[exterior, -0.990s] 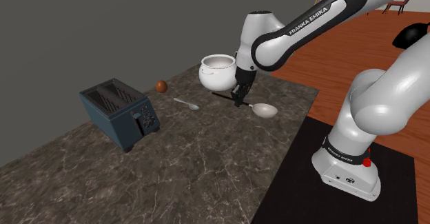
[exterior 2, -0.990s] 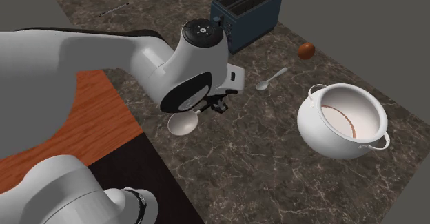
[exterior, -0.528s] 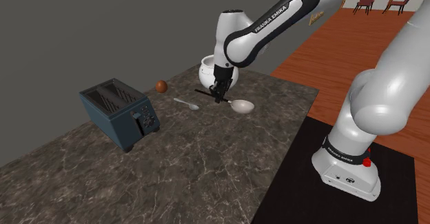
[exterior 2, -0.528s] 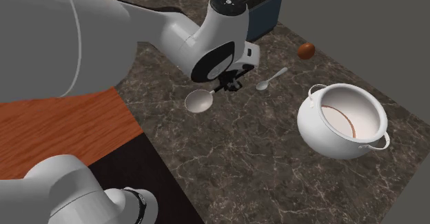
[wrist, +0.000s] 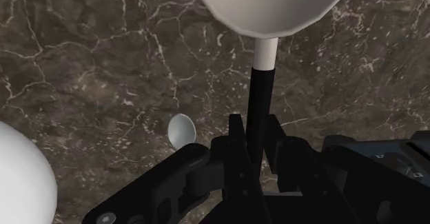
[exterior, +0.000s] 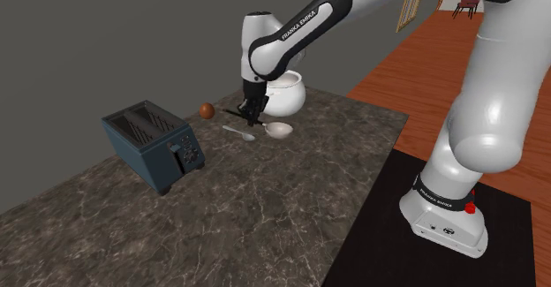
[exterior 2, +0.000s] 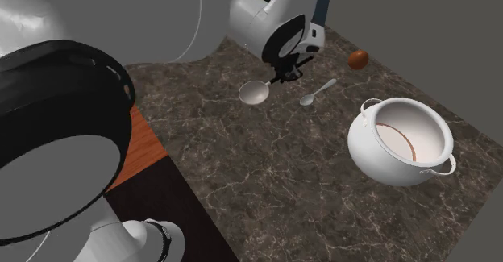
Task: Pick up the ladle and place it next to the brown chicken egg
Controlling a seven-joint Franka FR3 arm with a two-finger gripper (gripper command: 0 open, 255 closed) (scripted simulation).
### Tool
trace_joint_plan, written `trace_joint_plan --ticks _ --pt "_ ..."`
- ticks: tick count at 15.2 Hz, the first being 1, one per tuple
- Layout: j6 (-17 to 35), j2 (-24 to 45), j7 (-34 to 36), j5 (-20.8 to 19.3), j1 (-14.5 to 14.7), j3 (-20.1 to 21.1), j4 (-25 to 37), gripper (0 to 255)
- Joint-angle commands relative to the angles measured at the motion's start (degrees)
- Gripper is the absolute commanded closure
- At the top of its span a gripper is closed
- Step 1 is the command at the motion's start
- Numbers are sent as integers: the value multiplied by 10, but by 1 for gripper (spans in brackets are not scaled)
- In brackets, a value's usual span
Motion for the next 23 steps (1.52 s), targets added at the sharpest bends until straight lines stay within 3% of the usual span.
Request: trace_joint_plan --ticks 1,9,15,23 --pt "-17 40 12 -9 5 1 57 255" --pt "-108 219 38 -37 26 -4 327 255" --pt "-229 398 49 -50 48 -10 628 255" --pt "-179 414 47 -51 47 -11 594 255"
